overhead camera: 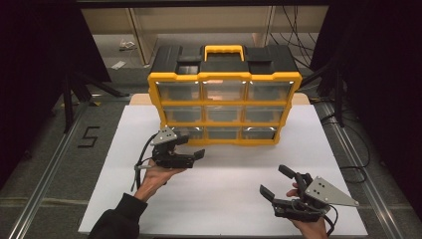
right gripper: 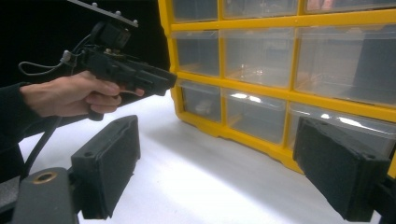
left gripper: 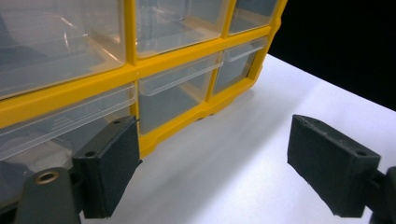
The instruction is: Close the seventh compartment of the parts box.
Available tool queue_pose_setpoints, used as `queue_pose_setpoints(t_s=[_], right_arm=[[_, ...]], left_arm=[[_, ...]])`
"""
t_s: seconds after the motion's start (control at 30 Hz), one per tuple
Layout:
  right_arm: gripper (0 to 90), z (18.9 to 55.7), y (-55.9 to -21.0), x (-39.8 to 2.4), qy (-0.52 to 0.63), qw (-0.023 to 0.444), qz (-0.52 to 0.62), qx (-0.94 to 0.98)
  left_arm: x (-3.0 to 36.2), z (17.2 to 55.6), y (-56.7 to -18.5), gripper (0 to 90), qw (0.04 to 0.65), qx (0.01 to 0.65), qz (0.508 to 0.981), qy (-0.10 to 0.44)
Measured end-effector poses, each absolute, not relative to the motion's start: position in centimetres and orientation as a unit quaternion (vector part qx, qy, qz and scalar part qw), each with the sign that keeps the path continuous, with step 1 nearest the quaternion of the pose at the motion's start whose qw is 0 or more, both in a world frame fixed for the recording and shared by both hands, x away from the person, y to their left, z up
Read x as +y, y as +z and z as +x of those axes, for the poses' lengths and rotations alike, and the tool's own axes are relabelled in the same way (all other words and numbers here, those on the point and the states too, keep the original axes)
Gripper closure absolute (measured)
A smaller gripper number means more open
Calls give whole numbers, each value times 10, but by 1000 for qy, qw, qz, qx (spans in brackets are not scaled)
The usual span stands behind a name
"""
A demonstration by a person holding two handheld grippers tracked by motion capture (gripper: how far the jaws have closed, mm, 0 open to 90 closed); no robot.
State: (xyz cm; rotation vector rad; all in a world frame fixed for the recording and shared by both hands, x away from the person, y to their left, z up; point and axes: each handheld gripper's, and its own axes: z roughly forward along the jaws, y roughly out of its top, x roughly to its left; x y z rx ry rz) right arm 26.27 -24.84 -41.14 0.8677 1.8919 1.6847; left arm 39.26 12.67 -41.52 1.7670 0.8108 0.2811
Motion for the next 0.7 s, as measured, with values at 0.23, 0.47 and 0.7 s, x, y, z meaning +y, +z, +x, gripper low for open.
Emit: queue_pose_setpoints(t_s=[0.23,0.47,0.7], right_arm=[[157,263,-411,-248,614,229,315,687],[157,263,-411,-248,615,227,315,686],[157,262,-411,-248,616,227,312,687]], left_arm=[[126,383,-414,162,577,328,738,120],[129,375,-411,159,583,317,738,122],[132,365,-409,159,592,307,734,123]])
